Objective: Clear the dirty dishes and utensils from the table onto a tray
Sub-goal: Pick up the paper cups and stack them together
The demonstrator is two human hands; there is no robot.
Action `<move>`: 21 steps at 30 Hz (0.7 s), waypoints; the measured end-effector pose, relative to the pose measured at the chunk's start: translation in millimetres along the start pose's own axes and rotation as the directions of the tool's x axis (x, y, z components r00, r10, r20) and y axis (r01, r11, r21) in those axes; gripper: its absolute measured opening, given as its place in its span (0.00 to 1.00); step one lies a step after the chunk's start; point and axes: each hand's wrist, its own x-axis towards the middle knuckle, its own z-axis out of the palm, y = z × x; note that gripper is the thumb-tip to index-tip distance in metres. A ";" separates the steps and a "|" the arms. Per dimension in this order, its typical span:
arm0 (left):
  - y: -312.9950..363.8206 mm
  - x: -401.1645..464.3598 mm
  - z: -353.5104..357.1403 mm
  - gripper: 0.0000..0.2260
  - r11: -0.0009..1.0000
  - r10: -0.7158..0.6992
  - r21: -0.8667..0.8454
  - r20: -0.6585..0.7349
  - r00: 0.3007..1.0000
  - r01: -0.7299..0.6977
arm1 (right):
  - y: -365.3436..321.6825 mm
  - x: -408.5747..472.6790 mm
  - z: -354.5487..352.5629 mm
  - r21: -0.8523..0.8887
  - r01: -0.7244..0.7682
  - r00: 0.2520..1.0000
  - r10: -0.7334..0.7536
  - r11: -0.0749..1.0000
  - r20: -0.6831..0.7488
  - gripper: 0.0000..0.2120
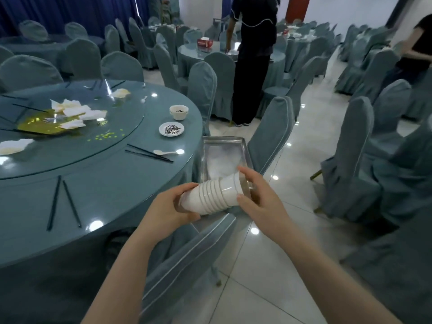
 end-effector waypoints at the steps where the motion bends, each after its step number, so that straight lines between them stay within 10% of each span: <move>1: 0.9 8.4 7.4 0.28 1.000 0.003 0.008 0.011 1.000 -0.003 | 6.8 5.9 -6.0 0.030 -0.027 0.999 0.026 0.999 0.023 0.25; 13: 1.8 158.9 79.9 0.27 1.000 -0.029 0.007 -0.061 0.998 0.030 | 86.8 146.1 -100.6 -0.096 -0.200 0.958 0.215 0.975 0.192 0.18; 21: -1.3 238.3 84.9 0.27 0.993 -0.102 0.043 -0.215 0.971 0.114 | 116.9 241.5 -106.9 0.329 -0.332 0.920 0.227 0.884 0.319 0.29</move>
